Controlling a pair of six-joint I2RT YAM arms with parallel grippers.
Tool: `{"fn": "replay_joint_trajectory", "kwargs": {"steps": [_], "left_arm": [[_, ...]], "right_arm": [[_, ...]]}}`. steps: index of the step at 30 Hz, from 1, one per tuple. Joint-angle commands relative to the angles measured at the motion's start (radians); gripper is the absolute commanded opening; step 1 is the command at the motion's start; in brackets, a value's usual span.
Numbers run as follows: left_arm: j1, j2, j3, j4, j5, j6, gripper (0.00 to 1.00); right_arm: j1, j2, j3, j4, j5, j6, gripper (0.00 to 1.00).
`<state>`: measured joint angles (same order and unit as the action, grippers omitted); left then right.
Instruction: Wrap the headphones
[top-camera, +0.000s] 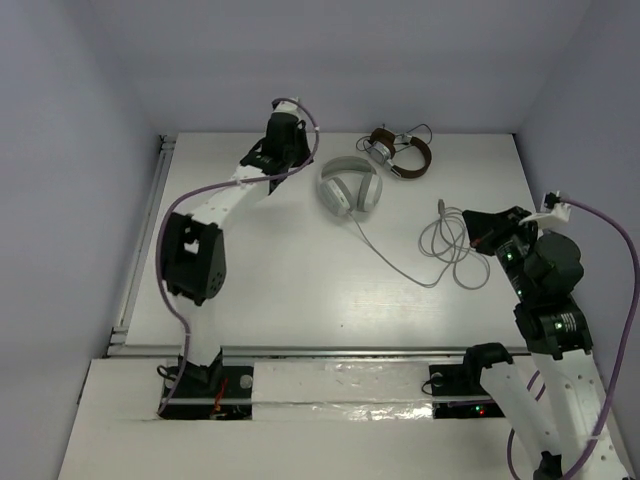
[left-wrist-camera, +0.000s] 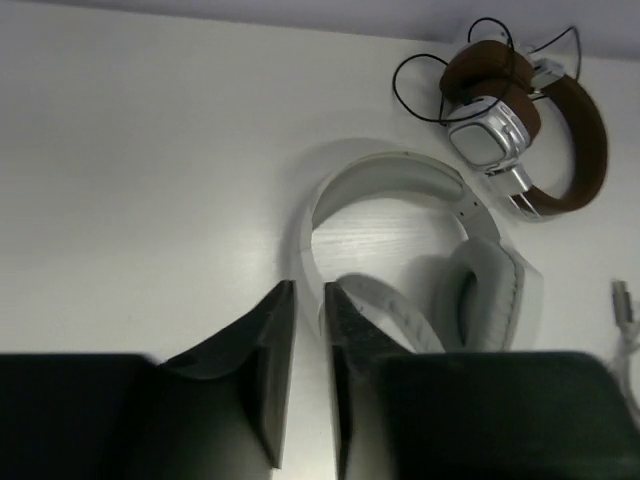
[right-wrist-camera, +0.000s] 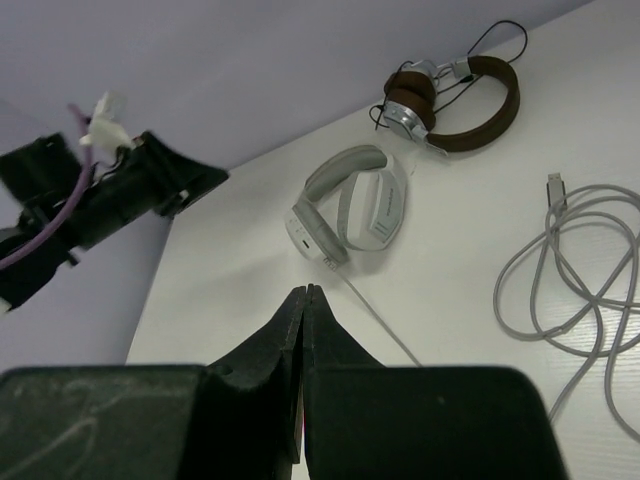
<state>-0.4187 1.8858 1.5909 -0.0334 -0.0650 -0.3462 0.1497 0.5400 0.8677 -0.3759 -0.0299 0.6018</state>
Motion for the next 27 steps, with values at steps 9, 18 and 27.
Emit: {"fn": "replay_joint_trajectory", "kwargs": {"steps": [9,18,27], "left_arm": [[-0.051,0.574,0.76,-0.278,-0.051,0.21,0.53],[-0.074,0.69,0.824,-0.264,-0.091,0.246,0.59],[-0.074,0.687,0.73,-0.246,-0.062,0.239,0.45]], "right_arm": [[-0.007,0.032,-0.044,0.179,-0.154,-0.01,0.53],[-0.007,0.031,-0.062,0.219,-0.185,-0.007,0.61],[-0.007,0.044,-0.058,0.226,-0.206,-0.004,0.61]]}}
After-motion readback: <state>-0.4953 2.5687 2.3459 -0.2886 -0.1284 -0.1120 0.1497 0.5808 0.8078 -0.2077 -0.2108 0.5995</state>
